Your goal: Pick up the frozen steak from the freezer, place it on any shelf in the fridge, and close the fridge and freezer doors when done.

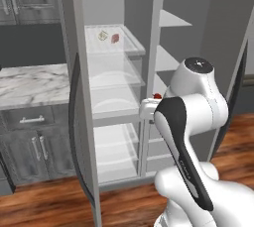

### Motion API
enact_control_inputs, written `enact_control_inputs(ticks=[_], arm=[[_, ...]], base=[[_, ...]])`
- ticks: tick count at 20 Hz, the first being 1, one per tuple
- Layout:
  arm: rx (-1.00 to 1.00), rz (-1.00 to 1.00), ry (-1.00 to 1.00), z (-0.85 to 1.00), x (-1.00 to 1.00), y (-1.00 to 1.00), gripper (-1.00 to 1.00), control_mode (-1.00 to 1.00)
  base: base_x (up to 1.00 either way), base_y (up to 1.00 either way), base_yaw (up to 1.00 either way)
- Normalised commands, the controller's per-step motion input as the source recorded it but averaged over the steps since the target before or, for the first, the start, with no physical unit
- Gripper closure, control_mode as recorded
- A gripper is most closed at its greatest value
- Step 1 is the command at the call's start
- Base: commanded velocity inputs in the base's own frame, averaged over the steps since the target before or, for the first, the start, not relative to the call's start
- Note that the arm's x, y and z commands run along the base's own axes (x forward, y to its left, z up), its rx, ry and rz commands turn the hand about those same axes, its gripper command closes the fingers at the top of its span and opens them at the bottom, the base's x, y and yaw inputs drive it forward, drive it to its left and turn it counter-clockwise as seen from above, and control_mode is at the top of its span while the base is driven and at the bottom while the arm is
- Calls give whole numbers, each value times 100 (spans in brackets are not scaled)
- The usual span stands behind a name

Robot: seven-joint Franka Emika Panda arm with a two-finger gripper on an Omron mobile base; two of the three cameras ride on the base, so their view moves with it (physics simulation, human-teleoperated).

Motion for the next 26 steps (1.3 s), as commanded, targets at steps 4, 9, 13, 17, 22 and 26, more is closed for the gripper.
enact_control_inputs(ticks=[4, 9, 13, 17, 22, 26], arm=[[0, 0, 0, 0, 0, 0, -100, 100], [0, 0, 0, 0, 0, 0, -100, 100], [0, 0, -2, 0, -18, 0, -100, -100], [0, 0, -5, 0, -36, 0, -100, -100], [0, 0, -21, 4, -48, 1, -100, -100], [-11, 0, -46, 20, -89, 47, -100, -100]], base=[[-46, -14, 0], [-35, -12, 0], [-21, -4, 0], [0, 0, 0], [0, 0, 0], [0, 0, 0]])
